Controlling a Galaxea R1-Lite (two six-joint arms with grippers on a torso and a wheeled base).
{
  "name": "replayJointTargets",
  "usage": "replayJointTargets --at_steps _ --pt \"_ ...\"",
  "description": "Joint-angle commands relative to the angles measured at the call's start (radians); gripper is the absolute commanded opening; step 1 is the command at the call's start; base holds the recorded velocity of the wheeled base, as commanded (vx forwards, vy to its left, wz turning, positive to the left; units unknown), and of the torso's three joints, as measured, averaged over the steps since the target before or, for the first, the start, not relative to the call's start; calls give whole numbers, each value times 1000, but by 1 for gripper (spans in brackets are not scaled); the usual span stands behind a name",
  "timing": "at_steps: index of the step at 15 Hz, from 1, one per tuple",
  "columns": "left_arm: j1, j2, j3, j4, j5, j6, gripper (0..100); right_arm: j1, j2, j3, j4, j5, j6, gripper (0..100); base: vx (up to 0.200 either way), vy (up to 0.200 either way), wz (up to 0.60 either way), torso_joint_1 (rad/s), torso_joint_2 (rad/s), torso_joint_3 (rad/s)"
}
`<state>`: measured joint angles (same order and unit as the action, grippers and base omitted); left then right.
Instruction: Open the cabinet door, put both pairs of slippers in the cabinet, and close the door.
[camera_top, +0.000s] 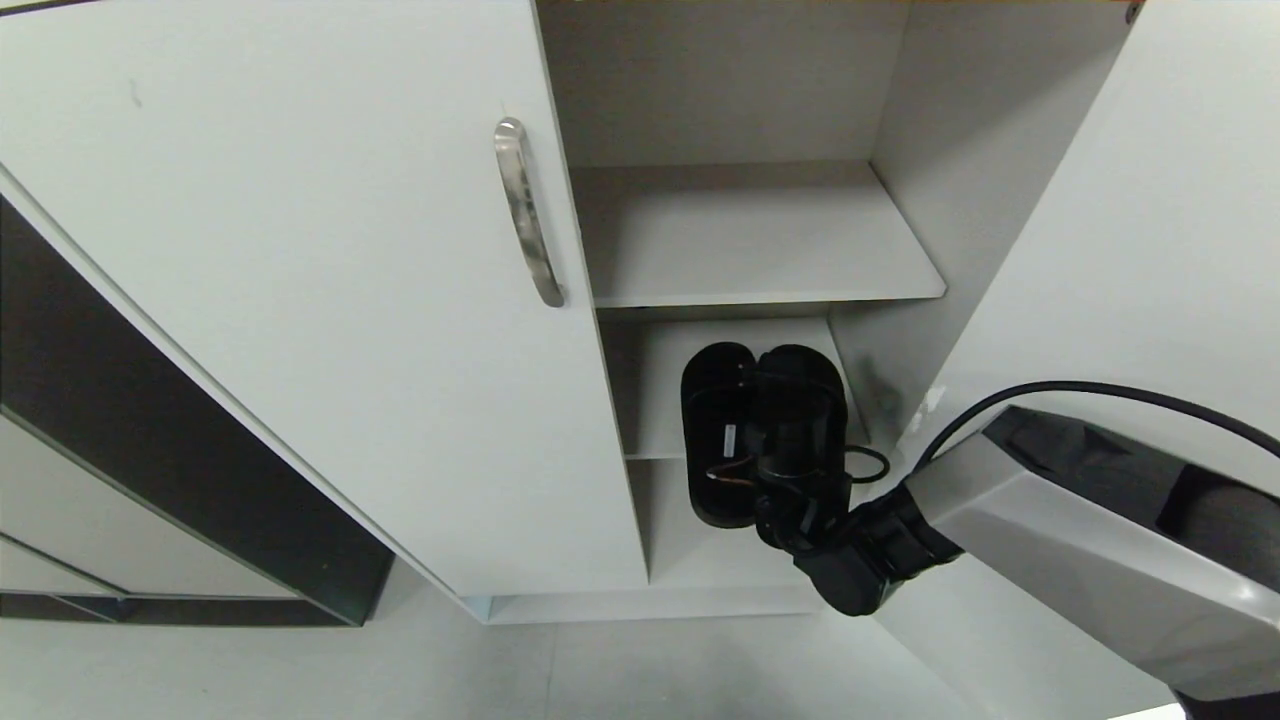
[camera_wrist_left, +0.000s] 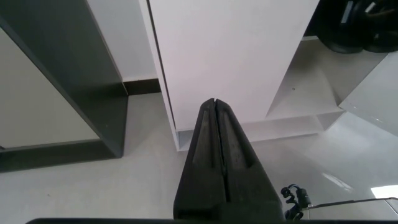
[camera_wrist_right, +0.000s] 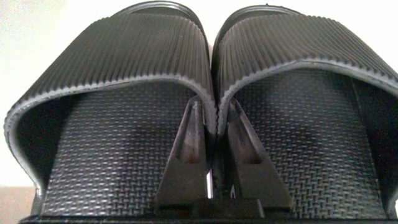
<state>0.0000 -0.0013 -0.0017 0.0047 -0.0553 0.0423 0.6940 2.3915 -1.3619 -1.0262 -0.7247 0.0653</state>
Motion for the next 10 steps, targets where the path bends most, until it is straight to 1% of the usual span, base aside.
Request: replayJointTargets --at_steps 1,5,8,10 --pt "0 1 0 0 0 -1 0 -22 57 -94 34 21 2 0 0 0 0 0 0 0" --pt "0 1 0 0 0 -1 0 -51 69 -172 98 143 2 0 0 0 0 0 0 0" --pt "0 1 0 0 0 -1 0 -77 71 -261 172 146 2 0 0 0 0 0 0 0" --pt "0 1 0 0 0 -1 0 -79 71 -313 210 146 2 0 0 0 0 0 0 0"
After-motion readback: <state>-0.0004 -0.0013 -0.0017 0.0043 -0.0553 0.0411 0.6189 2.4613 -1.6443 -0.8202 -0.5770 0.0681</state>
